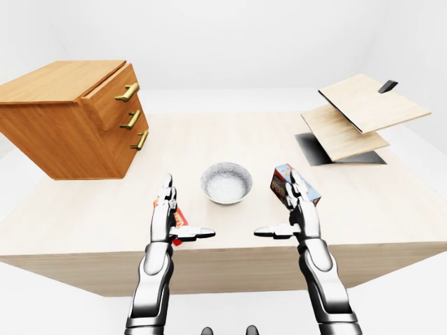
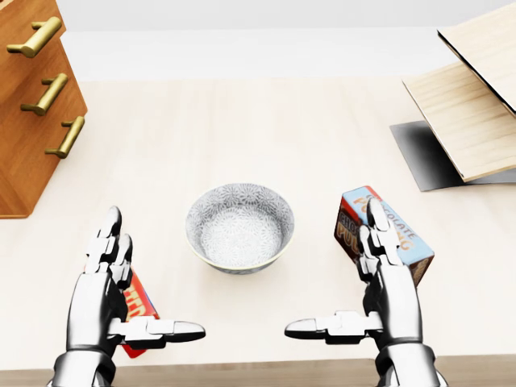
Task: Close the top drawer of the cabinet and put the bowl on top of it.
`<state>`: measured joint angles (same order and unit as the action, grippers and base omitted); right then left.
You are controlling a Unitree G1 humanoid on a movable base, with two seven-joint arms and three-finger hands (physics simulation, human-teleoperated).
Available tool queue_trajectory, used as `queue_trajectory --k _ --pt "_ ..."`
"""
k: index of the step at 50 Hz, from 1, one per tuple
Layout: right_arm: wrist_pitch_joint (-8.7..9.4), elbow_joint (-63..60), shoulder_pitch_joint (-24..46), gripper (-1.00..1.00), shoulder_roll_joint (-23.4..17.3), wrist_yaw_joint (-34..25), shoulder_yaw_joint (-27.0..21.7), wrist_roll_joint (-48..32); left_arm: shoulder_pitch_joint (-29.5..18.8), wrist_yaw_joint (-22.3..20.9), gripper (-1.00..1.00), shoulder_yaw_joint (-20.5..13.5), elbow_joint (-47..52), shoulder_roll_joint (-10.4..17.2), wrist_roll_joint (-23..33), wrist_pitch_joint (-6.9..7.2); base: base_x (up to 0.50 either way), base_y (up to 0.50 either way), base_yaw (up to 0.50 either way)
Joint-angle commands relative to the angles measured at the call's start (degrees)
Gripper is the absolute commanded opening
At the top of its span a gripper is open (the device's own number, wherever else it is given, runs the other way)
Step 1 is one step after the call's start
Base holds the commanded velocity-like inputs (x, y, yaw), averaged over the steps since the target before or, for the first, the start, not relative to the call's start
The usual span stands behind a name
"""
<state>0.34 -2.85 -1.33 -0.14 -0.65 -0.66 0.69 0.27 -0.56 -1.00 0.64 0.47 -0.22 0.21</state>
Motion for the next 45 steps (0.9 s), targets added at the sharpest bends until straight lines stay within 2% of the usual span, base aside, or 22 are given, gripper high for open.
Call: queue_trajectory --k 1,2,3,5,10,11,12,18,20,25,28,38,43,44,45 --pt "0.77 -9.8 -5.1 1.00 0.0 -1.3 -0.2 1.2 2.1 -0.7 1.00 -1.7 4.8 0.7 -0.1 1.36 0.00 0.00 0.00" --pt "0.78 -9.8 -5.1 1.00 0.0 -1.3 -0.2 1.3 2.2 -0.7 1.00 -1.7 4.9 0.7 -0.1 1.37 0.00 0.00 0.00" --pt "0.84 -11.1 -6.1 1.00 0.0 -1.7 0.1 1.4 3.3 -1.0 1.00 -1.7 7.3 0.7 -0.1 2.22 0.00 0.00 0.00" --pt "1.28 -12.8 -7.1 1.00 0.1 -1.6 0.4 1.1 4.7 -1.4 1.00 -1.7 9.9 0.6 -0.1 2.88 0.00 0.00 0.00" --pt "2.38 -17.6 -9.8 1.00 0.3 -1.6 0.8 1.4 7.7 -2.0 1.00 -0.7 14.9 0.0 0.5 3.51 0.00 0.00 0.00" --pt "3.31 -20.5 -11.4 1.00 0.3 -2.0 1.1 2.0 8.9 -2.2 1.00 -0.4 17.0 -0.1 0.5 3.78 0.00 0.00 0.00" --pt "3.32 -22.7 -12.9 1.00 0.4 -1.9 1.4 1.9 9.9 -2.4 1.00 0.0 18.5 -0.2 0.7 3.87 0.00 0.00 0.00" --pt "3.07 -30.3 -18.5 1.00 0.1 -2.3 2.7 2.5 14.2 -2.8 1.00 1.7 24.1 -0.5 1.4 3.35 0.00 0.00 0.00" --pt "3.69 -31.9 -19.0 1.00 0.2 -2.2 2.4 3.5 14.9 -2.3 1.00 1.8 24.9 -0.5 1.9 2.32 0.00 0.00 0.00" --pt "4.62 -33.7 -19.5 1.00 0.2 -2.0 2.0 4.0 15.5 -2.6 1.00 1.5 25.8 -0.4 1.4 2.18 0.00 0.00 0.00" --pt "4.66 -35.5 -20.4 1.00 0.2 -2.7 1.8 5.2 15.8 -2.5 1.00 1.3 26.2 -0.4 1.7 1.78 0.00 0.00 0.00" --pt "4.66 -39.2 -23.1 1.00 0.6 -3.0 1.9 5.8 16.9 -3.0 1.00 0.8 28.2 -0.6 1.3 1.88 0.00 0.00 0.00" --pt "3.74 -40.0 -24.3 1.00 0.4 -3.3 2.5 6.3 17.8 -2.9 1.00 1.2 29.4 -0.8 1.3 1.42 0.03 0.00 0.00" --pt "2.33 -40.5 -25.0 1.00 0.4 -3.7 2.5 7.0 18.1 -2.8 1.00 1.3 29.8 -0.8 1.3 1.31 0.19 0.00 0.00" --pt "2.01 -40.9 -25.6 1.00 0.3 -4.0 2.6 7.4 18.4 -2.9 1.00 1.3 30.1 -0.8 1.2 1.23 0.23 0.00 0.00"
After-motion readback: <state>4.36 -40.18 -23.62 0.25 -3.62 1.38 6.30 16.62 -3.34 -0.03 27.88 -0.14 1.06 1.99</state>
